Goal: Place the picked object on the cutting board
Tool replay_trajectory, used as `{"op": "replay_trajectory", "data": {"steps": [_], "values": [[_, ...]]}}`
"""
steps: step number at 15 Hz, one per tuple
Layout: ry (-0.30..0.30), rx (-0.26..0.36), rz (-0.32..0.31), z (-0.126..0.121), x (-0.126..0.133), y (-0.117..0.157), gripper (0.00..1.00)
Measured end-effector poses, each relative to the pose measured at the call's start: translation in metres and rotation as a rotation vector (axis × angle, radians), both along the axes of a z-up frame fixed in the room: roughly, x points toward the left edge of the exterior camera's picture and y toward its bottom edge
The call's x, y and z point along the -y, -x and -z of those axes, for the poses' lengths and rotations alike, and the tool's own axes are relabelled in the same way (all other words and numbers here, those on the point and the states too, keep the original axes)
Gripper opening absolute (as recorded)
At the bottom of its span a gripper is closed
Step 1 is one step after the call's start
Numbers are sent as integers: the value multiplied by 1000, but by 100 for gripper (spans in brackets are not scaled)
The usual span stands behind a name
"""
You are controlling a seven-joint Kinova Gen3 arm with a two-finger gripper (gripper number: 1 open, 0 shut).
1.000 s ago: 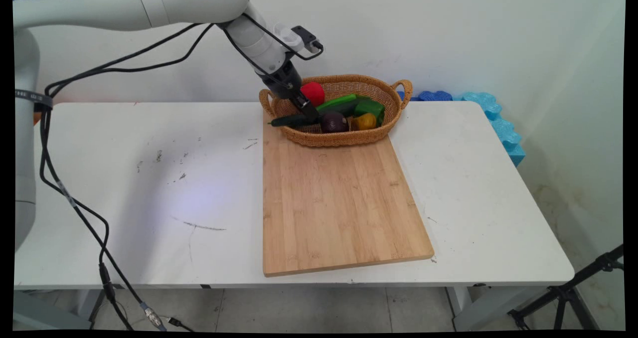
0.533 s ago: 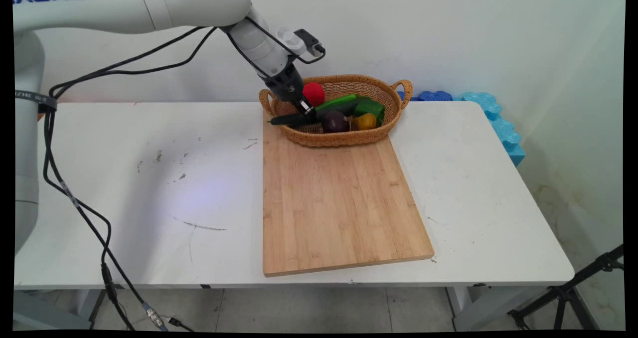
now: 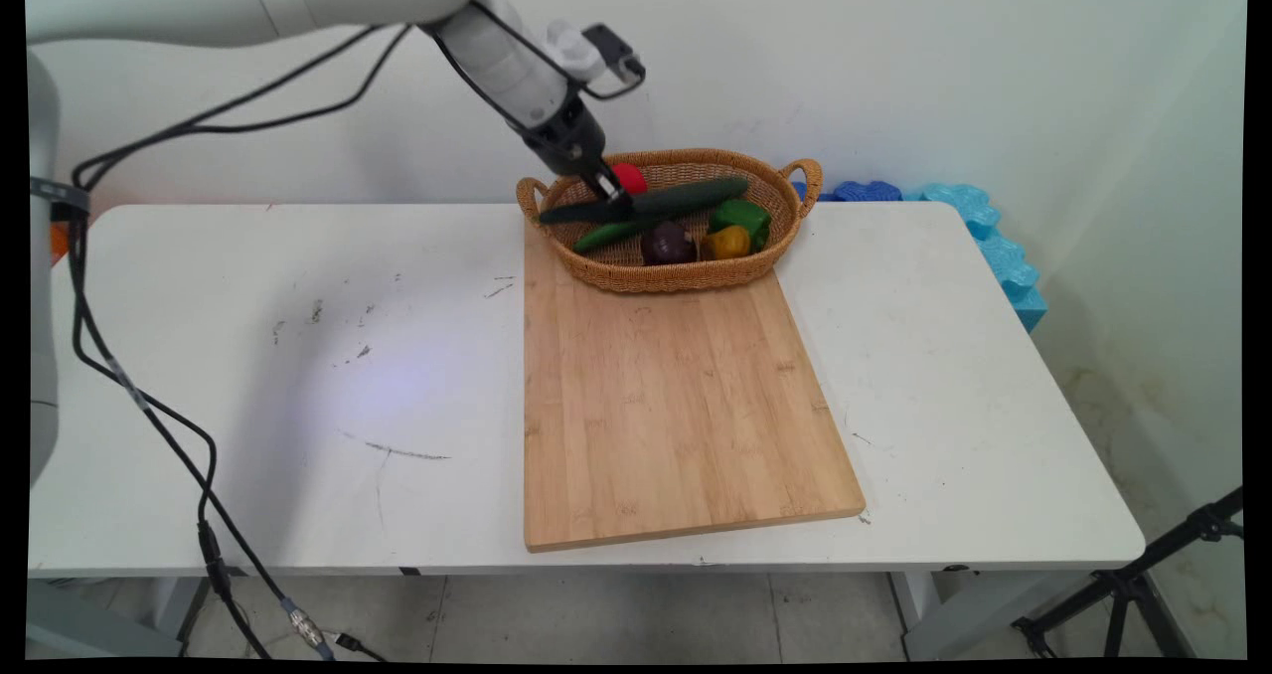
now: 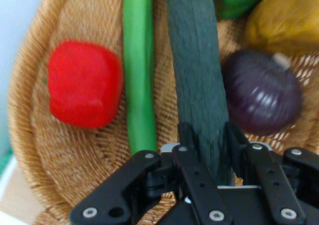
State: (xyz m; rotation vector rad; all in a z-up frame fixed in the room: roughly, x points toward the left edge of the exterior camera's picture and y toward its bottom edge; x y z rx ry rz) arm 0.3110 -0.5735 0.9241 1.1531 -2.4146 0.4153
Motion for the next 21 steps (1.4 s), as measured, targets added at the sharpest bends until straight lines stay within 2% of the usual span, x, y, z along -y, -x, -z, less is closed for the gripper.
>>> {"op": "replay_trajectory", "data": {"steps": [4,7,11,16,21], "values": [[72,-12,69,-42,-24,-5,0],[133,-31,158,-80,-57,-13,0],[167,-58,264,-103,-105,-26,0],[170,-64,329,-92,-147,-39,0],[134,-63,342,-44,-173,-45,0]]}}
